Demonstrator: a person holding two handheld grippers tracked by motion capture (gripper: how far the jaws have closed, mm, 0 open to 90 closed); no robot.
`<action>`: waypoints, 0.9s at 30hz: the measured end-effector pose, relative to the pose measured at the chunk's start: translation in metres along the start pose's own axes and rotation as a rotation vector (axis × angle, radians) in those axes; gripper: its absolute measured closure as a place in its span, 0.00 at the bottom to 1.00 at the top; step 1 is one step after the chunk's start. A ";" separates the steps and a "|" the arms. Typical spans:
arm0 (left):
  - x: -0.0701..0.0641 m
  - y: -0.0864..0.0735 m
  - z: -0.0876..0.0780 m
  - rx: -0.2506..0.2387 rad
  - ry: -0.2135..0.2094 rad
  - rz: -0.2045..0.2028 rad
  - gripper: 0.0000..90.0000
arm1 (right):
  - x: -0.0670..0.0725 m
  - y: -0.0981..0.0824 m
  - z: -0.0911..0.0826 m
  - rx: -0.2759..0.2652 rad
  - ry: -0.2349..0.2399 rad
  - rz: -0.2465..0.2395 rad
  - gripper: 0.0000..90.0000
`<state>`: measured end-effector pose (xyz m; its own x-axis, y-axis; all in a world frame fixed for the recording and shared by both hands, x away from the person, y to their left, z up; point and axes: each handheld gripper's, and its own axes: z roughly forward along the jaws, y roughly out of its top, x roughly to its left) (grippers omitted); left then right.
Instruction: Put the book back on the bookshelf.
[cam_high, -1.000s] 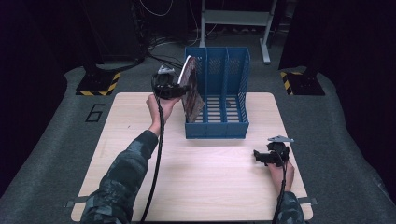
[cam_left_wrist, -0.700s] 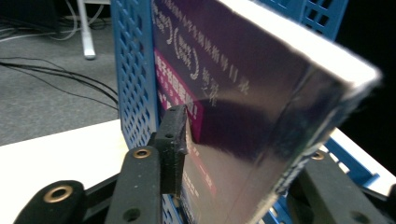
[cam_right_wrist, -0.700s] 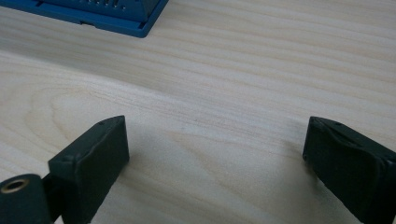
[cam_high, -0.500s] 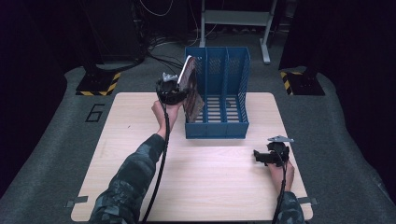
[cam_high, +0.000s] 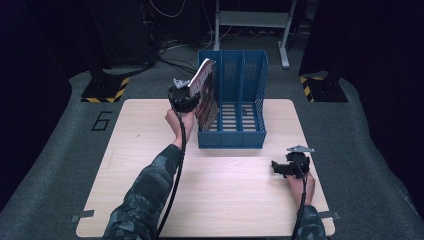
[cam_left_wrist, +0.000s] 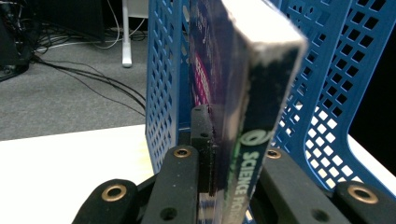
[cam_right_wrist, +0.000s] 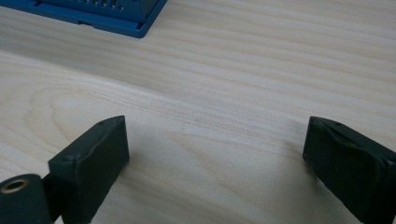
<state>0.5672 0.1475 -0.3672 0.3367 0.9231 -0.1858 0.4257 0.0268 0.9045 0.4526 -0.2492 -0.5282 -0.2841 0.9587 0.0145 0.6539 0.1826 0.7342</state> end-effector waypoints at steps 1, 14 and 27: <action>0.000 0.000 0.000 -0.005 0.001 0.000 0.93 | 0.000 0.000 0.000 0.001 -0.002 -0.001 0.07; -0.004 0.008 0.000 -0.068 0.006 -0.004 0.94 | 0.000 0.000 0.000 0.000 -0.002 -0.001 0.07; -0.008 0.009 0.018 -0.133 0.025 -0.002 0.94 | 0.000 0.000 0.000 0.000 -0.001 0.000 0.07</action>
<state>0.5837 0.1331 -0.3640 0.3138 0.9324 -0.1794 0.3104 0.0778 0.9474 0.4526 -0.2493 -0.5282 -0.2836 0.9588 0.0139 0.6539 0.1828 0.7341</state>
